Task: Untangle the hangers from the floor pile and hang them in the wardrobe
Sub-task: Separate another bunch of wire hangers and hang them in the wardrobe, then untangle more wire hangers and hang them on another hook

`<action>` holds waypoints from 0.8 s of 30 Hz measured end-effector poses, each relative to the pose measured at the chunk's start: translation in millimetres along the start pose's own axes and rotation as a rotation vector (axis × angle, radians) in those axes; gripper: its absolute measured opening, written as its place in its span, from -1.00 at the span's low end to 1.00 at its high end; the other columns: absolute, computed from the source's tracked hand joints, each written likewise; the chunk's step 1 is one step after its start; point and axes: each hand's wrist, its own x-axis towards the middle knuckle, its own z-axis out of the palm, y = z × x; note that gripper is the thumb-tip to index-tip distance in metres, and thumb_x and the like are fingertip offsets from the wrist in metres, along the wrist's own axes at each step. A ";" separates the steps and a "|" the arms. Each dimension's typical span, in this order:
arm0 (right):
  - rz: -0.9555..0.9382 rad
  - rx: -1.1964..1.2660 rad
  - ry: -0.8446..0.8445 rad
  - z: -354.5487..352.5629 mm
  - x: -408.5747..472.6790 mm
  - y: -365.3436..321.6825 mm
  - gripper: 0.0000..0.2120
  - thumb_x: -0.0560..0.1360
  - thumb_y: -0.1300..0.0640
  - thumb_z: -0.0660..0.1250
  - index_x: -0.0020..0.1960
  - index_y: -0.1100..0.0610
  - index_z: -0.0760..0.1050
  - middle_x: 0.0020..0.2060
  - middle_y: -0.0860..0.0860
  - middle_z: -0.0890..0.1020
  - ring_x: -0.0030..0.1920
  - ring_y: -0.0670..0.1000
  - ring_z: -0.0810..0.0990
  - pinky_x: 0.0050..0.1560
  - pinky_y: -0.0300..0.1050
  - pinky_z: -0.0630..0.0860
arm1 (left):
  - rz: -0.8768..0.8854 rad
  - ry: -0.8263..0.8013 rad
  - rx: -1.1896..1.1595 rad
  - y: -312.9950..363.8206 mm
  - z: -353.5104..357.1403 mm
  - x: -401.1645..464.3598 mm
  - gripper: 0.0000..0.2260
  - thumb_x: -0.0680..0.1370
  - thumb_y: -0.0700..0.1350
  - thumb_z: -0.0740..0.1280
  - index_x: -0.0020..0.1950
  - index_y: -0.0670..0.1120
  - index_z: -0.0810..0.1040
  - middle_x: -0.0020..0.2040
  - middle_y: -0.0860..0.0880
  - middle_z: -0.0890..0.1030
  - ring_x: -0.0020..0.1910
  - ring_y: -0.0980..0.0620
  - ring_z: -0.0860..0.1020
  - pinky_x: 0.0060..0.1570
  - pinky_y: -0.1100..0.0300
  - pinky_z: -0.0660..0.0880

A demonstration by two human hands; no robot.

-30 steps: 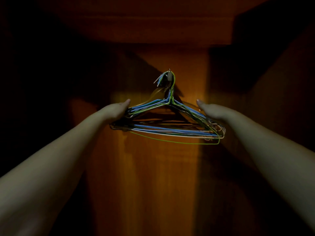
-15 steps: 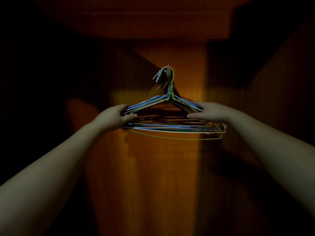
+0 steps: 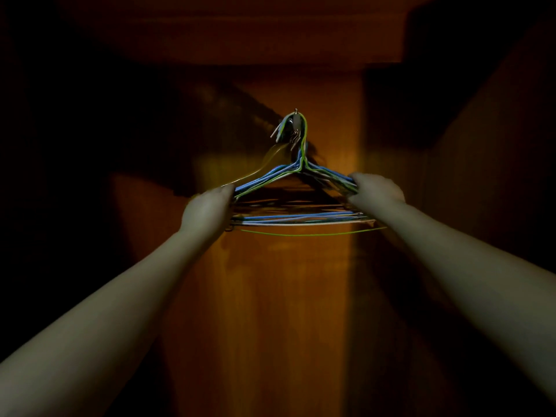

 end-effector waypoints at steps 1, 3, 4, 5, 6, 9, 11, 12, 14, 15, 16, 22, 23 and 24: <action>0.004 -0.002 0.009 -0.6 -0.2 -0.5 -0.72 0.52 0.04 0.30 0.22 0.04 0.48 -0.08 0.05 0.57 -0.06 0.12 0.57 -0.21 -0.10 0.46 | -0.009 0.006 0.001 1.1 0.2 0.3 -0.75 0.55 -0.20 0.28 0.23 -0.09 0.47 0.09 -0.12 0.61 -0.01 -0.16 0.59 -0.16 -0.02 0.57; 0.007 0.003 0.014 -1.1 -0.6 -1.6 -0.74 0.54 0.06 0.28 0.21 0.05 0.50 -0.09 0.07 0.58 -0.07 0.13 0.57 -0.20 -0.09 0.49 | -0.033 0.021 -0.024 2.6 -0.5 1.8 -0.73 0.54 -0.24 0.28 0.24 -0.08 0.49 0.10 -0.11 0.62 -0.01 -0.14 0.59 -0.14 -0.02 0.58; 0.001 0.008 0.006 -1.1 -1.3 -2.0 -0.74 0.54 0.07 0.28 0.23 0.04 0.49 -0.07 0.08 0.59 -0.06 0.14 0.58 -0.20 -0.09 0.48 | -0.048 0.028 -0.042 2.9 -1.6 2.1 -0.70 0.54 -0.25 0.28 0.26 -0.08 0.49 0.12 -0.11 0.61 0.02 -0.14 0.59 -0.11 -0.02 0.58; -0.008 0.017 -0.005 -1.2 -2.5 -2.5 -0.72 0.54 0.07 0.28 0.25 0.02 0.48 -0.04 0.09 0.60 -0.04 0.14 0.58 -0.19 -0.08 0.49 | -0.058 0.036 -0.055 2.7 -1.6 2.7 -0.68 0.54 -0.26 0.27 0.29 -0.09 0.48 0.15 -0.12 0.60 0.06 -0.14 0.58 -0.06 -0.02 0.57; -0.018 0.031 -0.015 -0.8 -3.5 -2.7 -0.70 0.54 0.07 0.28 0.27 0.01 0.47 -0.01 0.09 0.61 -0.02 0.15 0.59 -0.16 -0.08 0.50 | -0.063 0.045 -0.062 2.3 -1.3 3.0 -0.66 0.55 -0.25 0.26 0.32 -0.09 0.47 0.19 -0.12 0.59 0.11 -0.14 0.57 0.00 -0.03 0.55; -0.036 0.078 -0.050 -0.6 -6.2 -2.1 -0.61 0.52 0.06 0.32 0.34 0.01 0.40 0.08 0.09 0.60 0.04 0.15 0.59 -0.07 -0.05 0.54 | -0.065 0.032 -0.061 2.0 0.0 2.7 -0.63 0.55 -0.21 0.30 0.36 -0.09 0.43 0.26 -0.13 0.56 0.21 -0.14 0.52 0.12 -0.06 0.52; -0.040 0.092 -0.071 -2.4 -7.9 -2.4 -0.51 0.51 0.04 0.35 0.41 0.02 0.34 0.14 0.09 0.57 0.08 0.14 0.57 -0.01 -0.02 0.56 | -0.060 -0.006 -0.055 3.0 0.9 2.5 -0.59 0.52 -0.19 0.34 0.37 -0.09 0.40 0.29 -0.13 0.53 0.25 -0.14 0.49 0.17 -0.08 0.49; -0.040 0.099 -0.078 -3.8 -8.7 -2.3 -0.47 0.51 0.03 0.36 0.43 0.01 0.30 0.17 0.09 0.56 0.11 0.13 0.57 0.03 0.01 0.56 | -0.062 -0.021 -0.054 3.9 0.9 2.2 -0.56 0.51 -0.18 0.36 0.39 -0.10 0.38 0.31 -0.14 0.51 0.27 -0.15 0.47 0.21 -0.08 0.47; -0.041 0.109 -0.085 -6.1 -9.6 -1.2 -0.39 0.50 0.00 0.39 0.48 0.01 0.25 0.23 0.11 0.53 0.17 0.13 0.54 0.13 0.05 0.53 | -0.079 -0.042 -0.068 6.4 -0.1 1.0 -0.48 0.51 -0.13 0.38 0.45 -0.10 0.33 0.38 -0.13 0.46 0.33 -0.14 0.43 0.28 -0.08 0.43; -0.048 0.108 -0.091 -7.0 -10.2 -0.1 -0.35 0.50 -0.01 0.39 0.50 0.02 0.21 0.28 0.11 0.50 0.22 0.14 0.52 0.19 0.05 0.50 | -0.089 -0.054 -0.077 7.8 -0.5 0.3 -0.44 0.52 -0.10 0.38 0.48 -0.10 0.29 0.41 -0.13 0.44 0.36 -0.14 0.41 0.31 -0.07 0.41; -0.055 0.104 -0.097 -7.3 -10.8 0.8 -0.32 0.50 -0.03 0.39 0.52 0.03 0.18 0.32 0.12 0.47 0.27 0.15 0.48 0.25 0.06 0.45 | -0.099 -0.064 -0.085 9.5 -1.3 -0.7 -0.41 0.52 -0.08 0.38 0.51 -0.10 0.26 0.43 -0.13 0.41 0.38 -0.13 0.40 0.34 -0.07 0.38; -0.091 0.147 -0.118 -11.0 -13.6 6.2 -0.20 0.47 -0.06 0.44 0.56 0.04 0.10 0.45 0.11 0.34 0.40 0.16 0.36 0.39 0.10 0.32 | -0.164 -0.061 -0.139 9.7 -3.7 -6.8 -0.37 0.50 -0.01 0.36 0.52 -0.12 0.24 0.47 -0.15 0.36 0.46 -0.14 0.30 0.45 -0.16 0.21; -0.101 0.160 -0.110 -13.0 -14.4 6.4 -0.20 0.46 -0.06 0.44 0.56 0.04 0.10 0.46 0.11 0.33 0.41 0.16 0.34 0.40 0.11 0.31 | -0.173 -0.063 -0.135 9.3 -5.2 -8.4 -0.36 0.51 0.01 0.35 0.53 -0.12 0.23 0.48 -0.15 0.34 0.48 -0.14 0.26 0.48 -0.17 0.15; -0.116 0.176 -0.089 -15.7 -15.9 6.1 -0.20 0.46 -0.05 0.45 0.56 0.05 0.11 0.47 0.10 0.31 0.42 0.16 0.32 0.41 0.12 0.29 | -0.182 -0.062 -0.132 9.4 -7.1 -10.7 -0.35 0.51 0.01 0.35 0.54 -0.13 0.21 0.50 -0.16 0.31 0.50 -0.14 0.22 0.50 -0.16 0.09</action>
